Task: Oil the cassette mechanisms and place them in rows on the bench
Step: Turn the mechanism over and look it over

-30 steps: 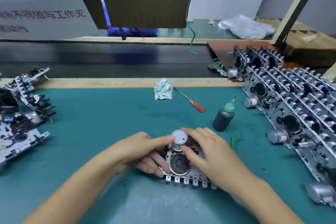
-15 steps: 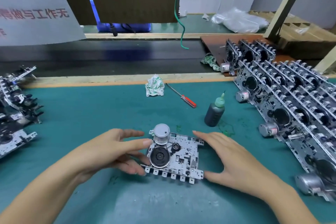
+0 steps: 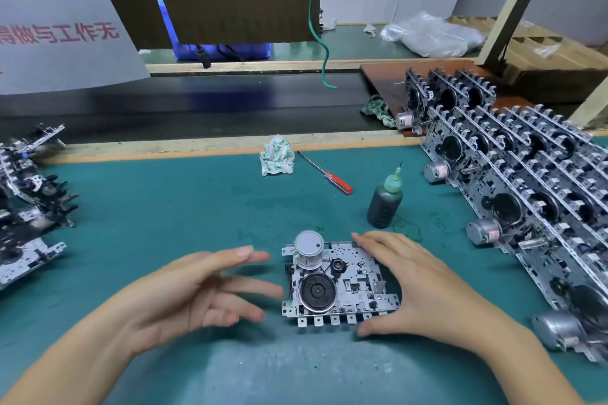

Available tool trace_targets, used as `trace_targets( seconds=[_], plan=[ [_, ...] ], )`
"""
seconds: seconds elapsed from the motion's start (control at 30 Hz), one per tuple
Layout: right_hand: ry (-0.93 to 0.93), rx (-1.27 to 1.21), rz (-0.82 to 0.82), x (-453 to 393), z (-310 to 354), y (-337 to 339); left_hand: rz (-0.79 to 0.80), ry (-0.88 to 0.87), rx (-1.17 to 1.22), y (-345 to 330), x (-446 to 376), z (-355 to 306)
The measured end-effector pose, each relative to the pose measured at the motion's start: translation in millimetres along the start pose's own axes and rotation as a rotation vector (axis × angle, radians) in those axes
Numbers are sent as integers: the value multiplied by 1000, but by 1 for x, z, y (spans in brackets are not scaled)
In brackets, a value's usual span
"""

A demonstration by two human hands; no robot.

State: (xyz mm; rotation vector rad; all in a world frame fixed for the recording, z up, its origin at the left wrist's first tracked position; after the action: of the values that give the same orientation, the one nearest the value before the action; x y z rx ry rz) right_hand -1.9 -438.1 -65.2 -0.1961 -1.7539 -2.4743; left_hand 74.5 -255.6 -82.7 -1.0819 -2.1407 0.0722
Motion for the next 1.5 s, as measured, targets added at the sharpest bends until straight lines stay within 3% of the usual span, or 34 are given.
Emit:
trace_targets(
  seconds=[0.1, 0.2, 0.3, 0.73, 1.17, 1.5],
  plan=[
    [-2, -73, -4, -1, -2, 1, -203, -380, -635, -1, -4, -38],
    [-5, -134, -27, 0, -4, 0, -28, -521, -1081, -43, -20, -30],
    [-14, -170, -43, 1, -6, -2, 24, -587, -1250, -55, -31, -20],
    [-18, -243, -92, 3, -12, -5, -11, -688, -1330, -56, -32, -24],
    [-2, -219, -87, 3, -11, -6, -174, -745, -1390, -63, -30, -25],
    [-4, -251, -93, 4, -13, -7, -108, -736, -1165, -50, -32, -19]
  ],
)
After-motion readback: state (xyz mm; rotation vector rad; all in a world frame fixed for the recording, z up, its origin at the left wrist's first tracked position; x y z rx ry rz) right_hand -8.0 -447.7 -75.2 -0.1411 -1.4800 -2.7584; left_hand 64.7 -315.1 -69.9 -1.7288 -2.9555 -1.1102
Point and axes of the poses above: each hand's wrist, its own x-axis away from the middle knuckle, its own y-axis out of the back of the hand, z = x × y, the point moved 10 cm from there along -x, towards the middle knuckle, and after that the axes turned 2 degrees about z, right-handed, at the moved point
